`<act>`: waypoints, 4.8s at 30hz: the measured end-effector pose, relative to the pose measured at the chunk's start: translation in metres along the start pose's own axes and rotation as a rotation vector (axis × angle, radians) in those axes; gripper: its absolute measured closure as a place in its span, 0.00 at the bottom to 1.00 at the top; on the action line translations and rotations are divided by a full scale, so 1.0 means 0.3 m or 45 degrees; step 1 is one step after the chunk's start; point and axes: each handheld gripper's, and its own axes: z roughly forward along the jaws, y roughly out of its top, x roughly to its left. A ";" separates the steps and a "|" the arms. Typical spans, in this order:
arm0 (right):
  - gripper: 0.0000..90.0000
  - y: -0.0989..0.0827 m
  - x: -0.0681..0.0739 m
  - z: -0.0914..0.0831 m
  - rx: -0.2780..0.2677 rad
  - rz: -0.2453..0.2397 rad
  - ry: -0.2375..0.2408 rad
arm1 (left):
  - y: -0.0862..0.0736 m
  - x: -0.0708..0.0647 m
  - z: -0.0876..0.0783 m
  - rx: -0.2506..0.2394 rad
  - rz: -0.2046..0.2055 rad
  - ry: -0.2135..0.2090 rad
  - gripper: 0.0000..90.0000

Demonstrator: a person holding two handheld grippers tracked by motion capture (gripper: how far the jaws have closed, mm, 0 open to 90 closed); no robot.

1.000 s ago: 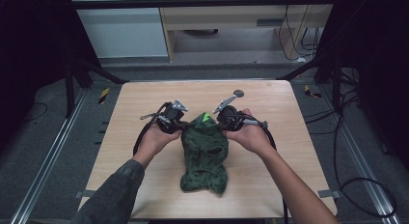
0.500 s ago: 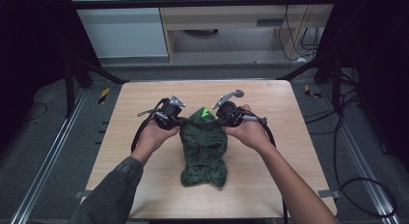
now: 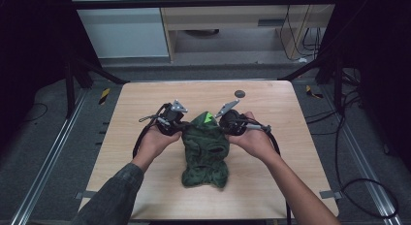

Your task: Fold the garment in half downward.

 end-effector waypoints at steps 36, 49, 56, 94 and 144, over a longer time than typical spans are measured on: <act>0.93 -0.101 0.110 -0.021 -0.054 -0.032 0.015 | -0.121 -0.118 -0.043 -0.064 0.040 -0.063 0.97; 0.93 -0.107 0.141 -0.051 -0.071 -0.057 0.015 | -0.140 -0.129 -0.073 -0.088 0.039 -0.078 0.97; 0.93 -0.102 0.145 -0.066 -0.083 -0.064 0.017 | -0.144 -0.129 -0.078 -0.095 0.036 -0.078 0.97; 0.90 -0.192 0.251 -0.045 -0.095 -0.088 0.045 | -0.276 -0.197 -0.041 -0.096 0.018 -0.104 0.96; 0.87 -0.292 0.353 -0.073 -0.122 -0.143 0.021 | -0.364 -0.291 -0.073 -0.126 0.058 -0.142 0.96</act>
